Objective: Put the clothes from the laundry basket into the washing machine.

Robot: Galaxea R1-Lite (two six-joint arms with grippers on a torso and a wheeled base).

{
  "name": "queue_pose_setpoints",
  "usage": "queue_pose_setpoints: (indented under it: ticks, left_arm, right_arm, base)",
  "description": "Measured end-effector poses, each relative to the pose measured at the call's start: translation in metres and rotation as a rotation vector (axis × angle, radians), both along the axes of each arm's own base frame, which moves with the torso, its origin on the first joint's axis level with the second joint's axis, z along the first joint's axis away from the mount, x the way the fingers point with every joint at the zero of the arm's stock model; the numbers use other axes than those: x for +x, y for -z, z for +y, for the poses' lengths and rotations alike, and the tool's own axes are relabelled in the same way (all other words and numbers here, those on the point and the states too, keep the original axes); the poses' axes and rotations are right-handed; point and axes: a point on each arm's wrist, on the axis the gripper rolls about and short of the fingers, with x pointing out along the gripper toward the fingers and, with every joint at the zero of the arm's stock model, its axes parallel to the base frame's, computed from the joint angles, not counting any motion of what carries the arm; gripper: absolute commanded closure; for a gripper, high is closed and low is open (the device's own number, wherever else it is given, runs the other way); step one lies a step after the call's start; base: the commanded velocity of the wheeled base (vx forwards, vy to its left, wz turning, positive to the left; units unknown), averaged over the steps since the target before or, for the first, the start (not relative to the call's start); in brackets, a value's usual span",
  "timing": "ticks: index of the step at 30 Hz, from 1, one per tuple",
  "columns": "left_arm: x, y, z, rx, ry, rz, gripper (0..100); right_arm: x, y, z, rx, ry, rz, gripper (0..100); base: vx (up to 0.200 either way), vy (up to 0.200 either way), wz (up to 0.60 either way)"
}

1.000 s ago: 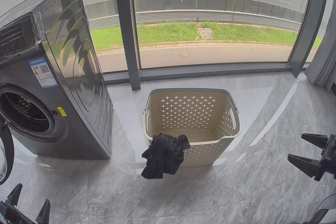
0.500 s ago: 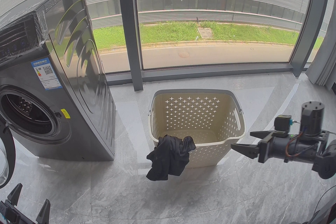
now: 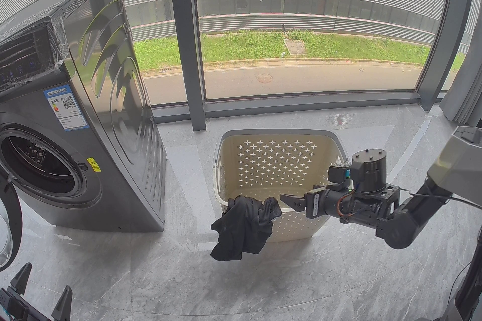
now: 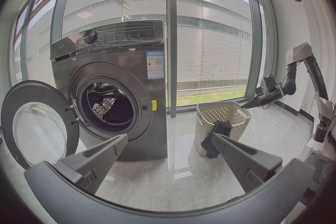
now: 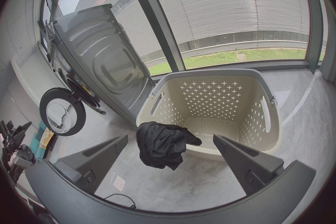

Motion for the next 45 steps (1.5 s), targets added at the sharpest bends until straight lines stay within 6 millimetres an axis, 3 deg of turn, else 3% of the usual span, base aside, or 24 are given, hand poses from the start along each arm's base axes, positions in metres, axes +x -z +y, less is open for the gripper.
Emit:
queue_pose_setpoints:
  ticks: [8,23,31,41,42,45]
  left_arm:
    - [0.0,0.0,0.0,0.003,0.0,0.0,0]
    - [0.0,0.0,0.0,0.002,0.0,0.0,0]
    - [0.0,0.0,0.0,0.001,0.001,0.001,0]
    - [0.0,0.0,0.0,0.001,0.001,0.001,0]
    - [0.0,0.0,0.0,0.001,0.001,0.001,0]
    - [0.0,0.0,0.0,0.001,0.001,0.001,0]
  right_arm:
    - [0.023,0.032,0.019,-0.012,0.005,-0.002,0]
    - [0.044,0.078,0.038,-0.043,-0.017,0.026,0]
    - [0.048,0.092,0.051,-0.05,-0.042,0.023,0]
    - [0.049,0.093,0.059,-0.033,-0.066,-0.001,0]
    - [0.049,0.093,0.06,-0.028,-0.071,-0.01,100]
    - [0.048,0.096,0.06,-0.026,-0.074,-0.015,100]
  base:
    - [0.0,0.0,0.0]
    - [0.0,0.0,0.0]
    - [0.0,0.0,0.0]
    - [0.0,0.0,0.0]
    - [0.0,0.0,0.0]
    - [0.0,0.0,0.0]
